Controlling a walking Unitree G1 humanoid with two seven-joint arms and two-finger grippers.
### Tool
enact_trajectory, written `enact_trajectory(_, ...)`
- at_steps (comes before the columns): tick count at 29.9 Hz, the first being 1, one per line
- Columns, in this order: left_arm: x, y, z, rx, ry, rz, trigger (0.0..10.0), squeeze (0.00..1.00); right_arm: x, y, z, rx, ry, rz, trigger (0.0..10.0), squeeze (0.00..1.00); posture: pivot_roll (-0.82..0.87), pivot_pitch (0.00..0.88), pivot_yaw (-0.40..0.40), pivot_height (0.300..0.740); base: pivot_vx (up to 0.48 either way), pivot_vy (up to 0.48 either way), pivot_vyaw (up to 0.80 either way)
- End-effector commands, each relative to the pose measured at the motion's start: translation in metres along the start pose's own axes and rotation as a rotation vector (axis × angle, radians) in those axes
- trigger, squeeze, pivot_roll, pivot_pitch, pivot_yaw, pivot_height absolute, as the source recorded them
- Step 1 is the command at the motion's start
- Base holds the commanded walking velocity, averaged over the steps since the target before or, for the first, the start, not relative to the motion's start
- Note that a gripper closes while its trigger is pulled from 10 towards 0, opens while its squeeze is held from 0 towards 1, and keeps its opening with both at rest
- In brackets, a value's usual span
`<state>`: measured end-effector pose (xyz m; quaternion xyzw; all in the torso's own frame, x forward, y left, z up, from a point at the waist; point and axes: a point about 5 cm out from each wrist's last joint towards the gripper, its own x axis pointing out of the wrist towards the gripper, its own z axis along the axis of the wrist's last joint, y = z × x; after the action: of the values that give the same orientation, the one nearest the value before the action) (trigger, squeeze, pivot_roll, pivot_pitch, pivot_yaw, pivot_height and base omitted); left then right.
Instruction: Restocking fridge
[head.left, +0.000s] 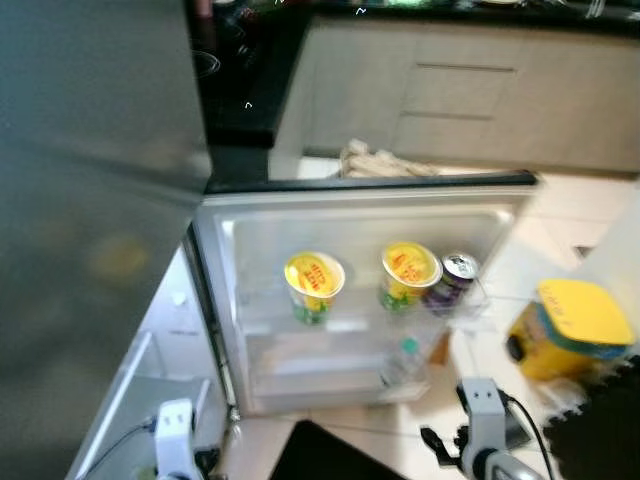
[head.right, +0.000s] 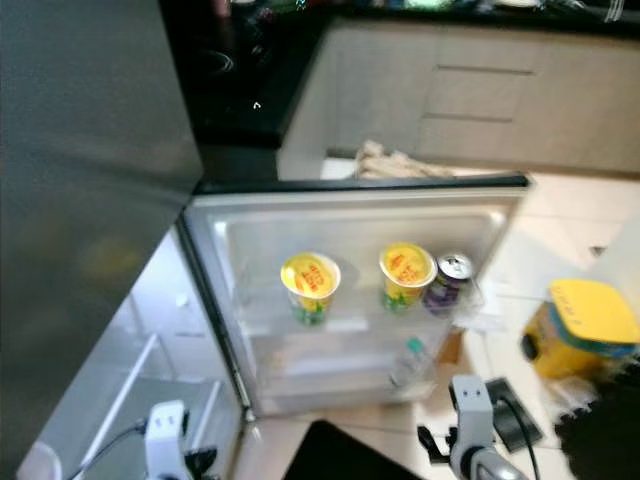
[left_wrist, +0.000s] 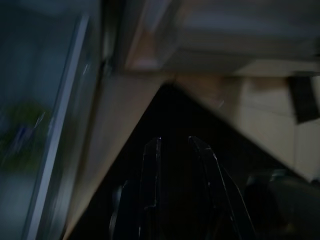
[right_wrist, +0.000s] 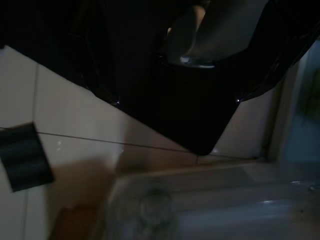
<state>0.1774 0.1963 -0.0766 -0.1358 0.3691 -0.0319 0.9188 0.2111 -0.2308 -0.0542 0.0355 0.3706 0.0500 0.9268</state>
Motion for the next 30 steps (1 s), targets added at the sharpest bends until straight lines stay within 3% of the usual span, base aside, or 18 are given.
enact_trajectory(1, -0.011, 0.010, -0.022, -0.025, 0.072, 0.029, 10.0, 0.00, 0.000, 0.005, -0.008, 0.000, 0.027, 0.015, 10.0, 0.00, -0.04, 0.000, -0.035, 0.740, 0.000, 0.000, 0.00)
enact_trajectory(30, -0.014, 0.005, -0.035, -0.031, 0.132, 0.000, 10.0, 0.00, -0.010, 0.005, -0.041, 0.013, 0.147, -0.023, 10.0, 0.00, -0.05, 0.000, -0.034, 0.740, 0.000, 0.000, 0.00)
